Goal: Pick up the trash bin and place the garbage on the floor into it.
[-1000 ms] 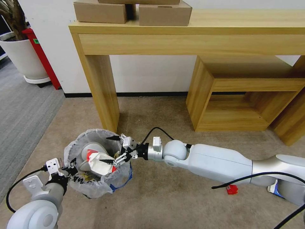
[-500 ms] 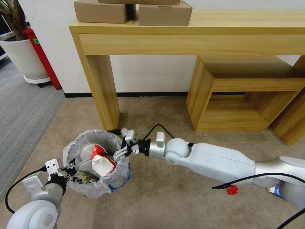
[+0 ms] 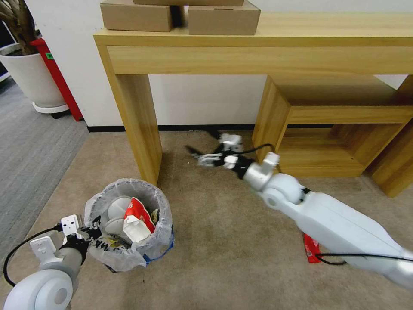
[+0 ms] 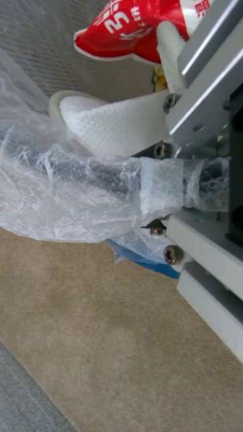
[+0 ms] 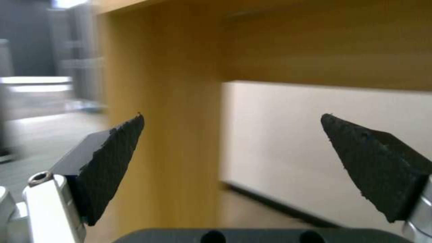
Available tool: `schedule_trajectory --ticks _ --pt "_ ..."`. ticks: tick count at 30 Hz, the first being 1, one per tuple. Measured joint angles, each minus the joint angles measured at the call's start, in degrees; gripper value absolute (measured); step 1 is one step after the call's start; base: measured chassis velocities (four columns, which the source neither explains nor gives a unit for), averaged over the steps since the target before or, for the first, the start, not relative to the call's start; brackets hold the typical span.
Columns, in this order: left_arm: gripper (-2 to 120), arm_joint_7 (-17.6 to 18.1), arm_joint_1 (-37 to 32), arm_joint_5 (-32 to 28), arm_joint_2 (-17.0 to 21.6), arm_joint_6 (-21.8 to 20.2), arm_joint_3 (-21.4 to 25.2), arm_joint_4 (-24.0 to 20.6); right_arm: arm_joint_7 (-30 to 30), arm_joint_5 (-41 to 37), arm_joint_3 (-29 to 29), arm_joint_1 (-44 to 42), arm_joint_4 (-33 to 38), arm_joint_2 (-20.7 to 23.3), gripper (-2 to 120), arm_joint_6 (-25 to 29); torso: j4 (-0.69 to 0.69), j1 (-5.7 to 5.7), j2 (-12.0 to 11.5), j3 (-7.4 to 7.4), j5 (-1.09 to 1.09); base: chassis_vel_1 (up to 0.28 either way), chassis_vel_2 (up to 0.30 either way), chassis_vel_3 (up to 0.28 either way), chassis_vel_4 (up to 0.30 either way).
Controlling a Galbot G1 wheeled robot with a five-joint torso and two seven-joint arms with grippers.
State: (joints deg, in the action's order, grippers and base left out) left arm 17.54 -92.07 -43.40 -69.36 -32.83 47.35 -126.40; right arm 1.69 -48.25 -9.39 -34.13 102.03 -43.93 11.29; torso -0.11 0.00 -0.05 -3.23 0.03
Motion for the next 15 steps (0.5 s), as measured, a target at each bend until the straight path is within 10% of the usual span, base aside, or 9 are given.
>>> schedule_trajectory --ticks 15 --pt "1 -0.12 -1.42 0.02 0.36 0.91 1.12 -1.05 -14.07 10.66 22.91 -19.93 2.45 -0.55 100 -2.41 -0.01 0.00 0.00 0.00 -0.02 0.000 0.000 0.000 0.000"
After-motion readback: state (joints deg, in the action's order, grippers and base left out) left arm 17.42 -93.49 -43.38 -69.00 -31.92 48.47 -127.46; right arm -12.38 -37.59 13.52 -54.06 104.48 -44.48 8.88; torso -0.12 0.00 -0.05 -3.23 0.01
